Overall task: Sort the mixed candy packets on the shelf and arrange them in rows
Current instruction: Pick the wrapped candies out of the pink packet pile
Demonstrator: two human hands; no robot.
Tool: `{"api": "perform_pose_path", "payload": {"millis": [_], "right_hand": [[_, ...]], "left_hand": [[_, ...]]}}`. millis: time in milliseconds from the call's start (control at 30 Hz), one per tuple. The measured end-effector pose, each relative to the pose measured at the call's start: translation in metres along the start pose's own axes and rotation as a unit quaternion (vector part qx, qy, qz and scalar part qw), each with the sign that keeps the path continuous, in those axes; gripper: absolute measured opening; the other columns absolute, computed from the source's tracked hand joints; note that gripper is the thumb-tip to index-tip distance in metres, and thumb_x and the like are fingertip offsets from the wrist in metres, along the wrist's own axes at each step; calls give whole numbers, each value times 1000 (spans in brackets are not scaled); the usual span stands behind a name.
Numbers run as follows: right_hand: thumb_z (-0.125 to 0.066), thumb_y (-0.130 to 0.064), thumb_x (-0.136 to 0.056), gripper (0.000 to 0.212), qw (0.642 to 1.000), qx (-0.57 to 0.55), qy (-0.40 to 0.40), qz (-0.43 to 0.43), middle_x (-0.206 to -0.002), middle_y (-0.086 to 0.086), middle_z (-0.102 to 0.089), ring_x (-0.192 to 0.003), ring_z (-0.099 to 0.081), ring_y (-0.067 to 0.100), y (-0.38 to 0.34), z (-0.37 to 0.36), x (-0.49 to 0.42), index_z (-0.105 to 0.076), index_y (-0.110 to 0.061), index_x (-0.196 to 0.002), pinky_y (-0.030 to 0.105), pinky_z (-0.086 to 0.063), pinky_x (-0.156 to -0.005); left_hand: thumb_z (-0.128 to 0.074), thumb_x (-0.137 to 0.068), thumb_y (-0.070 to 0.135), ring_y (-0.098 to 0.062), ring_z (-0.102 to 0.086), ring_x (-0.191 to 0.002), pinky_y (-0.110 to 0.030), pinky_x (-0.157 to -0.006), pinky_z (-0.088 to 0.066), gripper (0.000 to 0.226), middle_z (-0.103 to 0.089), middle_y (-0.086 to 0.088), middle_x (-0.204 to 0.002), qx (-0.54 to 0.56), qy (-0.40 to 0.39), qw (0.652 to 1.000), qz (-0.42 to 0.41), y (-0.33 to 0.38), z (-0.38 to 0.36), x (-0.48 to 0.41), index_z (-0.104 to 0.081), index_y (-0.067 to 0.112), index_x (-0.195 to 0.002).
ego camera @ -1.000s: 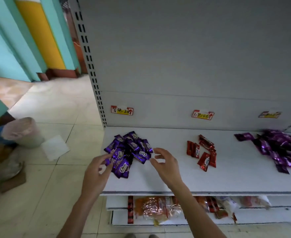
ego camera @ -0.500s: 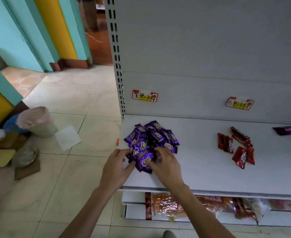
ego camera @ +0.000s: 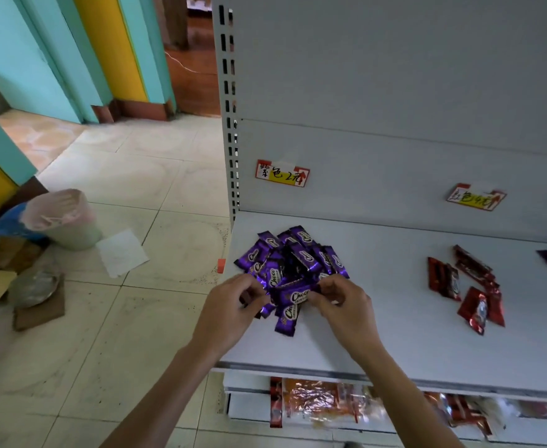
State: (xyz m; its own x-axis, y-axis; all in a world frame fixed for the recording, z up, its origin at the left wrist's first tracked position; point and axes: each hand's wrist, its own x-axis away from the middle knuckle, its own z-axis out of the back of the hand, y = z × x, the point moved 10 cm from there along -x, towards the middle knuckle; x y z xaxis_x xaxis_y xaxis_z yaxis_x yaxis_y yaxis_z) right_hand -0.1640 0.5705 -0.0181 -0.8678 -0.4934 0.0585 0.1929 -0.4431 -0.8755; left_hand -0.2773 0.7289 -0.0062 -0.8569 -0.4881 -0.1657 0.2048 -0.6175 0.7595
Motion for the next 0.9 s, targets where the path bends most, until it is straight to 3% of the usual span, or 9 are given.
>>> {"api": "perform_pose_path", "payload": {"millis": [67, 200, 400, 567, 667, 767, 833, 900], "right_hand": [[-73, -14, -78, 13, 1000, -15, 1, -7, -78, -2, -68, -74, -65, 9, 3, 6, -6, -63, -20, -81, 26, -53, -69], [-72, -10, -79, 11, 999, -26, 35, 31, -73, -4, -66, -63, -59, -3, -8, 22, -19, -62, -15, -79, 8, -45, -57], [-73, -14, -78, 19, 993, -41, 85, 65, -73, -11, -63, -65, -56, -6, -23, 28, -47, -59, -24, -72, 5, -41, -58], [-73, -17, -79, 16, 990, -68, 96, 76, -75, -8, -64, -71, -59, 4, -33, 23, -75, -59, -23, -75, 8, -42, -60], [-69, -18, -82, 11, 987, 80, 86, 110, -82, -7, -63, -77, -59, 7, -41, 16, -84, -59, -18, -88, 9, -43, -63], [-64, -21, -84, 35, 941, 259, 61, 211, -116, -1, -60, -111, -50, 17, -61, -7, -90, -55, -17, -118, 30, -42, -91], [-58, -29, -88, 43, 926, 280, -11, 252, -131, -3, -52, -123, -41, 15, -68, -32, -93, -49, -23, -130, 34, -34, -101], [-53, -36, -91, 39, 916, 286, -94, 265, -129, -4, -55, -119, -46, 13, -64, -56, -94, -53, -26, -129, 36, -38, -101]], "left_hand": [[-71, -80, 29, -1, -52, -70, -7, -60, -36, 16, -55, 18, -79, -22, -13, 1000, -17, 6, -6, 2, -60, 21, -88], [-69, -81, 29, -2, -45, -84, -6, -68, -32, 32, -48, 16, -99, -81, -10, 996, -35, 7, -18, 6, -56, 21, -109], [-72, -78, 10, -2, -54, -79, -8, -66, -40, 16, -55, 12, -83, -1, 37, 998, -47, 8, 0, -10, -66, 19, -89], [-66, -84, 15, 15, -56, -75, -2, -63, -41, 8, -59, 21, -80, 51, 91, 995, -1, -3, 31, -53, -63, 21, -89], [-64, -86, 24, 9, -56, -67, -2, -60, -38, 5, -59, 22, -76, 26, 95, 995, 27, -19, 29, -79, -65, 21, -91], [-63, -87, 27, 8, -50, -69, -4, -57, -36, 9, -56, 19, -75, -21, 88, 995, 35, -32, 19, -96, -65, 22, -93], [-62, -88, 27, -3, -53, -71, -6, -58, -32, 11, -58, 12, -79, -49, 92, 994, 24, -36, 13, -103, -65, 19, -95], [-62, -87, 25, -12, -56, -79, -12, -60, -33, 12, -59, 8, -82, -67, 99, 993, -6, -34, 9, -106, -66, 16, -95]]}}
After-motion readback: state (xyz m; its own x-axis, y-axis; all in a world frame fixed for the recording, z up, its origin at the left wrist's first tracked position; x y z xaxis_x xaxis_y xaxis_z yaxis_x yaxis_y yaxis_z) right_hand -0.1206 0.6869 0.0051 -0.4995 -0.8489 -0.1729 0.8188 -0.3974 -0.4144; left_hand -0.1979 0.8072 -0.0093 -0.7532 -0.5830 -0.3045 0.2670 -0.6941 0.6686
